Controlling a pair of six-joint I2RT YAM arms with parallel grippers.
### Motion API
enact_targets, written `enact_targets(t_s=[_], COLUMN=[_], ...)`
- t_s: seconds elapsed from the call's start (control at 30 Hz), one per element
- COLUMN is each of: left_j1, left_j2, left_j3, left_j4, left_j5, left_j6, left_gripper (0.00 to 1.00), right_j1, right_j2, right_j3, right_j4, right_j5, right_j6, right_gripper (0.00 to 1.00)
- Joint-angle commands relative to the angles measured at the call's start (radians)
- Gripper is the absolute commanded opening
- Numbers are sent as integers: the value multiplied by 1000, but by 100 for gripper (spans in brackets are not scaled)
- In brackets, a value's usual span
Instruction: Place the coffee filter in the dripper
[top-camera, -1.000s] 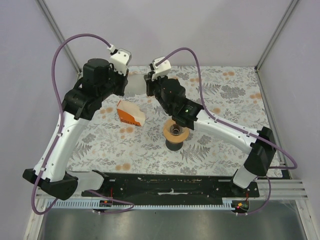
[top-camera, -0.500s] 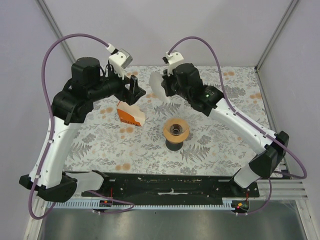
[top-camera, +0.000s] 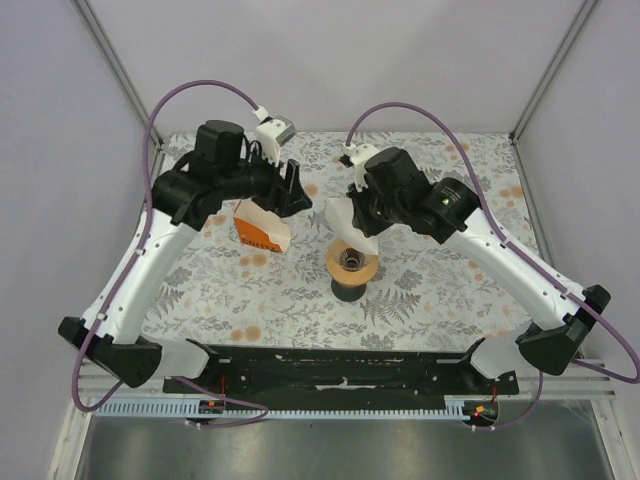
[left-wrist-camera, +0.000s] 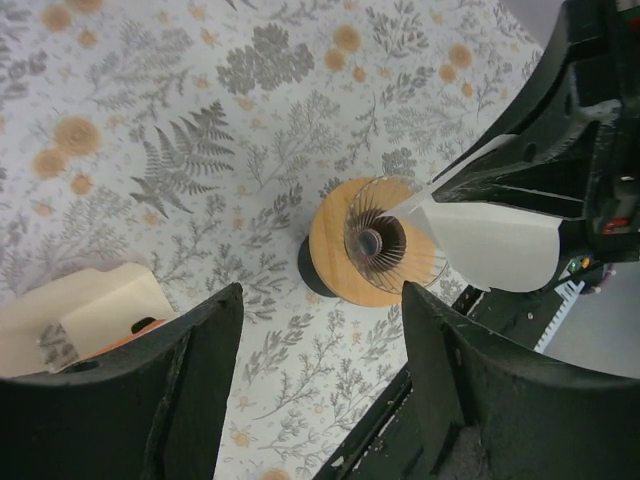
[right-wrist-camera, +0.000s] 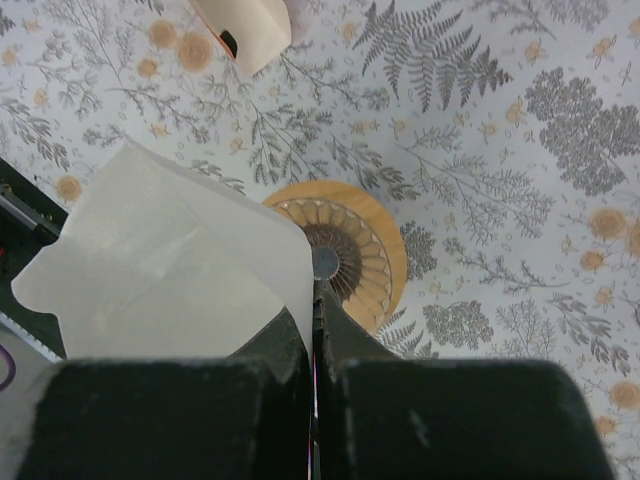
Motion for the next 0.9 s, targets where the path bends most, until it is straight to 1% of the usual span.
enact_targets(t_s=[0.0, 0.1, 0.2, 0.27, 0.5, 0.57, 0.67, 0.73, 0.83, 0.87], left_j1=[-42, -56, -62, -66, -94, -100, -102, -105, -108, -108], left_j2=[24, 42, 55, 64, 90, 104, 119, 124, 128, 130], left_j3=[-53, -81, -96, -111, -202, -214, -208, -210, -219, -223], left_j4=[66, 99, 129, 143, 186, 201, 220, 228, 234, 234], left_j5=[35, 58, 77, 75, 58, 57, 40, 28, 31, 34], left_j6=[-79, -116, -136, -139, -168, -176, -162, -151, -148, -148], left_gripper=[70, 72, 73, 74, 72, 68, 58, 55, 47, 43], right_j1=[3, 3, 3, 3, 5, 3, 3, 3, 3, 5], right_j2=[-24, 1, 30, 47, 64, 68, 76, 82, 82, 82], right_j3=[-45, -58, -69, -71, -100, -101, -108, -112, -124, -128], right_j4=[-92, -89, -89, -86, -39, -22, -3, 8, 29, 35], right_j5=[11, 20, 68, 54, 37, 39, 36, 34, 22, 17], right_j6=[31, 31, 33, 31, 34, 34, 30, 23, 19, 17], right_gripper=[0, 0, 0, 0, 0, 0, 0, 0, 6, 11])
